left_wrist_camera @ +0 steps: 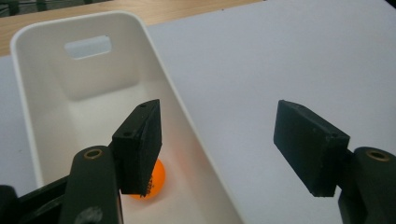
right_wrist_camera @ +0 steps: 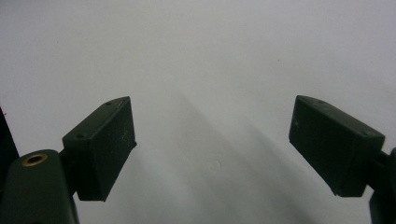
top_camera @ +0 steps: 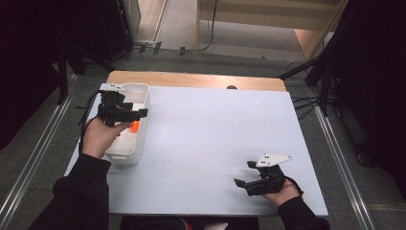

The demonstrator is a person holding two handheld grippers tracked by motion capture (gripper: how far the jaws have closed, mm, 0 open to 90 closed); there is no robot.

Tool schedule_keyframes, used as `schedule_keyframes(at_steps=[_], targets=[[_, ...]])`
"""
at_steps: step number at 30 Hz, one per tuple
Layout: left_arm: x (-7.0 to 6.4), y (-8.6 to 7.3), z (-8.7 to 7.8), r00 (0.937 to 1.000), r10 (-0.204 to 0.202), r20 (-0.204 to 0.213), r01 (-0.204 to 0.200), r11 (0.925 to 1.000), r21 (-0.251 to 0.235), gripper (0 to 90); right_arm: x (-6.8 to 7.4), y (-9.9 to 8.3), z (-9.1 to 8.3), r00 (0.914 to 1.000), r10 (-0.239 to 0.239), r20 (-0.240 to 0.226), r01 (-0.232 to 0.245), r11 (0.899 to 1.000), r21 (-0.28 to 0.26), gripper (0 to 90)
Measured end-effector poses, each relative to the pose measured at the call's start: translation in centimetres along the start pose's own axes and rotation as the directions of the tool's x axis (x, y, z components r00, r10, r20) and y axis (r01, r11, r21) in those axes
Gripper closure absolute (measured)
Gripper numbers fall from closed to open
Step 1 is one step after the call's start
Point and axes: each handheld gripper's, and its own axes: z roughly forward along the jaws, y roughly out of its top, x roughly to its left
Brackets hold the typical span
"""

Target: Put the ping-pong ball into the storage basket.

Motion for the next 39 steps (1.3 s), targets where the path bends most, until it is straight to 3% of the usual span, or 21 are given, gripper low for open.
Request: schedule_keyframes(at_steps=[5,12,18,23,29,39], targets=[[-0.5,0.1,-0.1,0.9989,0.009,0.047,-0.009,0.9999,-0.012,31.0,0.0,0.0,0.0,1.0,0.001,0.0,-0.001,1.0,0.0,13.3],[-1.2,0.2,-0.1,0.997,0.031,0.071,-0.03,0.9995,-0.007,30.9,0.0,0.0,0.0,1.0,-0.001,-0.002,0.001,1.0,-0.006,13.3],[-1.5,0.2,0.0,0.991,0.038,0.128,-0.038,0.9993,-0.004,30.9,0.0,0.0,-0.1,1.0,-0.002,0.0,0.002,1.0,-0.006,13.3],[-2.1,0.1,0.2,0.9882,0.075,0.134,-0.075,0.9972,-0.006,29.8,0.0,0.0,0.0,1.0,-0.002,-0.002,0.002,1.0,0.0,13.3],[-2.7,0.0,0.7,0.9786,0.103,0.178,-0.106,0.9944,0.005,28.1,0.0,0.0,0.0,1.0,-0.004,-0.002,0.004,1.0,0.0,13.3],[-3.8,-0.3,1.4,0.9709,0.125,0.204,-0.13,0.9915,0.009,28.1,0.1,-0.1,-0.1,1.0,-0.006,0.0,0.006,1.0,-0.005,13.3]])
